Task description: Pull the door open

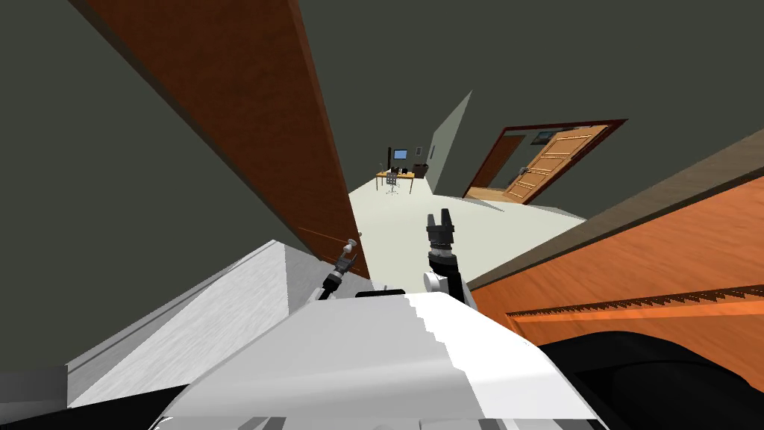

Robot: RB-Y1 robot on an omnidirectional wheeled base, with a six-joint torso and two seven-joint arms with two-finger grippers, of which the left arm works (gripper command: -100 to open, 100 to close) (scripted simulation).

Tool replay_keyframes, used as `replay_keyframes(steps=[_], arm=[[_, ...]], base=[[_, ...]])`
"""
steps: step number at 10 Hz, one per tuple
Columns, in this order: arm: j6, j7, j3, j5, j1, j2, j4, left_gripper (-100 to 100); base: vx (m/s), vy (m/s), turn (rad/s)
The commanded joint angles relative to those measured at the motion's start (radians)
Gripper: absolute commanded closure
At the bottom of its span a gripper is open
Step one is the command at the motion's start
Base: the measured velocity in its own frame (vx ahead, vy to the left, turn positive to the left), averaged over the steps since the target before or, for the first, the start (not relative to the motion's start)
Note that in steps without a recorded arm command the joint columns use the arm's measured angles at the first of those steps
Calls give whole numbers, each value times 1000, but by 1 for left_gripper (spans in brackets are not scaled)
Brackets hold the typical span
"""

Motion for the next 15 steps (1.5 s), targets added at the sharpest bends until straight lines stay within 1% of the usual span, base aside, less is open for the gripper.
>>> replay_keyframes(steps=[1,2,3,4,9,10,11,12,13,14,15], arm=[[-3,-1,-17,4,-32,11,31,-100],[-5,-1,-24,4,-41,14,42,-100],[-5,-1,-26,-2,-16,4,42,-100],[-5,-1,-26,-2,-16,4,42,100],[-5,-1,-26,-2,-16,4,42,100],[-29,0,-4,13,-22,31,68,-100],[-36,1,2,17,-25,38,76,-100],[-56,2,22,31,-33,63,103,-100],[-71,4,36,40,-39,80,122,-100],[-78,4,43,45,-42,89,131,-100],[-91,5,56,54,-48,104,149,-100]], base=[[180,72,208],[157,71,141],[26,25,41],[-38,-2,-2],[-6,0,0],[-126,-49,-191],[-186,-40,-143],[-188,-58,-188],[-195,-10,-223],[-189,27,-113],[-211,30,-89]])
